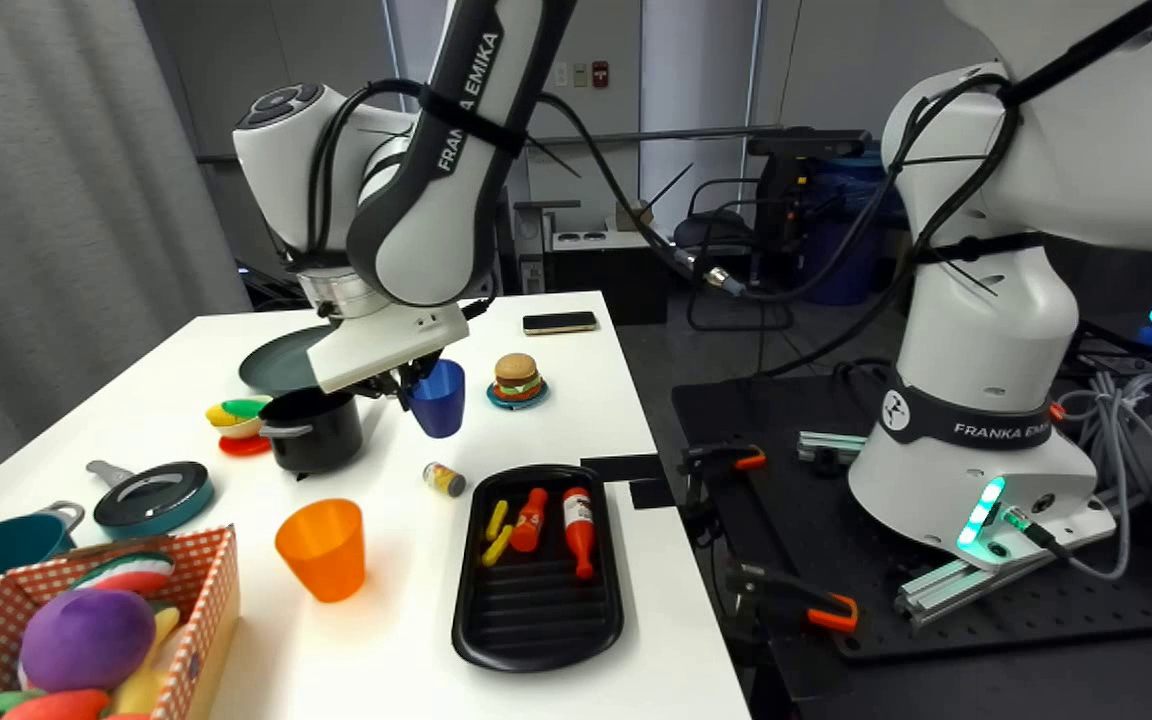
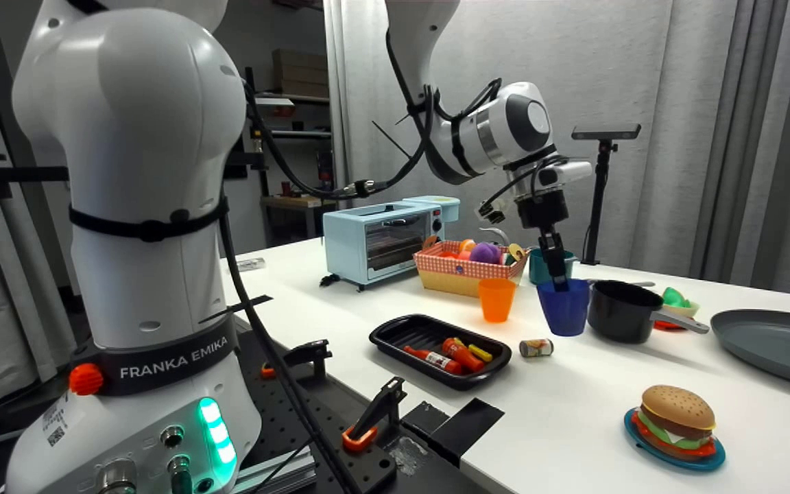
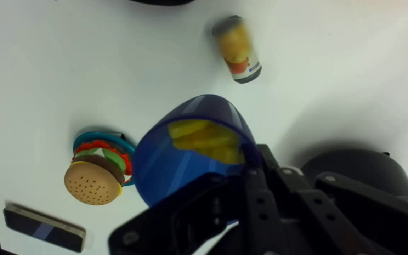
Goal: Pour the potato chips out of the orange cup and onto the black tray, pour the potato chips from the dark blue cup and onto the black tray
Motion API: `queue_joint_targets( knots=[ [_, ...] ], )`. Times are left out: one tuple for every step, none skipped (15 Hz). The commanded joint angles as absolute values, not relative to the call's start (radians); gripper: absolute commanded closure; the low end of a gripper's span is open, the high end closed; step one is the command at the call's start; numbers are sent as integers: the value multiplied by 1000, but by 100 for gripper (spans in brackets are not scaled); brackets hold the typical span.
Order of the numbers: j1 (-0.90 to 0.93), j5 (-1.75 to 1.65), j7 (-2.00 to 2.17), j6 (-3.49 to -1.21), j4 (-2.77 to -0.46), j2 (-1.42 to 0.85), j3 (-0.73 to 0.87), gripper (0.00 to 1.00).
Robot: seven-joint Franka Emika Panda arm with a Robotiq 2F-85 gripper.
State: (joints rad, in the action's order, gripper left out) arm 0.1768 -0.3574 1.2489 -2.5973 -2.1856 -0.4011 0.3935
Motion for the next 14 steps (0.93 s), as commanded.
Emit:
queue_joint_targets(
  knots=[
    [220, -480, 1350, -2569, -2271, -299, 400, 99],
    [224, -511, 1373, -2564, -2287, -281, 394, 99],
    [225, -539, 1396, -2559, -2301, -265, 387, 99],
    [225, -566, 1417, -2555, -2315, -250, 378, 99],
    [222, -592, 1438, -2550, -2329, -236, 367, 99],
    [217, -615, 1456, -2546, -2341, -223, 354, 99],
    [211, -638, 1472, -2539, -2352, -214, 339, 99],
    [204, -657, 1487, -2532, -2361, -205, 323, 99],
    [201, -680, 1506, -2520, -2369, -200, 309, 99],
    [197, -700, 1521, -2510, -2375, -195, 293, 99],
    [195, -722, 1537, -2496, -2379, -195, 277, 99],
    [197, -755, 1561, -2476, -2379, -198, 265, 99],
    [197, -788, 1583, -2453, -2376, -203, 251, 99],
    [196, -820, 1602, -2431, -2374, -208, 237, 99]
  ],
)
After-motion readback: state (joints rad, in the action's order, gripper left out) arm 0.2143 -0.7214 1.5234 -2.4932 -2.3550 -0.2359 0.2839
